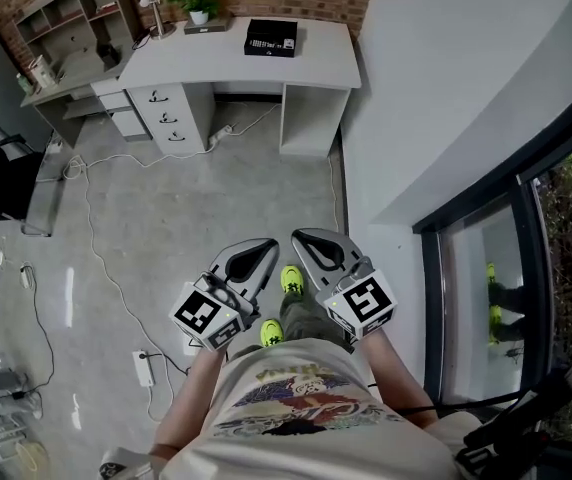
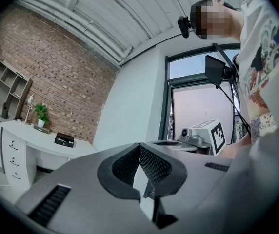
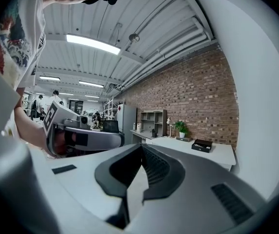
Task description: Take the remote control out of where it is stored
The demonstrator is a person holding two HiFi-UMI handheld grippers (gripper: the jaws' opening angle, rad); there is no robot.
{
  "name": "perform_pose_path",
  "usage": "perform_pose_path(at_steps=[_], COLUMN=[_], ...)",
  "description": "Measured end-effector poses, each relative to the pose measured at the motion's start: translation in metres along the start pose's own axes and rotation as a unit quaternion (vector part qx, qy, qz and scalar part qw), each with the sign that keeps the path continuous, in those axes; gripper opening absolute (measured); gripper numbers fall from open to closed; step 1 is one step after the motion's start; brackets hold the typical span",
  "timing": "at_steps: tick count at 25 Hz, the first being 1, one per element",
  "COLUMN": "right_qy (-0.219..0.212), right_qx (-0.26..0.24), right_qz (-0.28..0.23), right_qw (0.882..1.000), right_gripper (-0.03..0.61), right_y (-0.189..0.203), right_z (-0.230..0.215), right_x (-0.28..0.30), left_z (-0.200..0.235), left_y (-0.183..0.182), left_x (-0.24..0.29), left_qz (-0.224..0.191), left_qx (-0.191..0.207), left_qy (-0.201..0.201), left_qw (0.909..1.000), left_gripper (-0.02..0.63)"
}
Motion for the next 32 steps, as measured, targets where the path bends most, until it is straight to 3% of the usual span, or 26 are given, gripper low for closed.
perform_pose_path(at_steps=[6,10,32], right_qy=[-0.006,-0.012,-0.051], right_qx=[0.004,0.014,0.046], right_qz=[-0.012,-0.009,0.010], right_qw=[1.000,1.000,0.998], right_gripper=[0.008,0.008,0.008], right_y=[-0.011,-0.012,-0.045], right_z=[-0.029,-0.050,-0.212], right_x=[0.024,0.041,0.142], left_z=[0.027,0.048,0.171], left_y=[-0.002,0.006,0.012], left_x=[0.016,0.029,0.167], left_qz=[0.010,0.019,0.037], left_qx=[0.019,0.008,0.016], left_qy=[-0.012,-0.022,-0.065], left_qw=[0.9997,0.9995,0.9970], left_gripper=[0.003,0.003,0.003])
Point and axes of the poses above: the fingertips, and each gripper's own axes: x forward along the fingers, z to its left, y out of its underside, the point moved 2 cm from there along -x, backward along the fingers, and after that the axes turned 13 degrees about x, right-handed, at the moved point
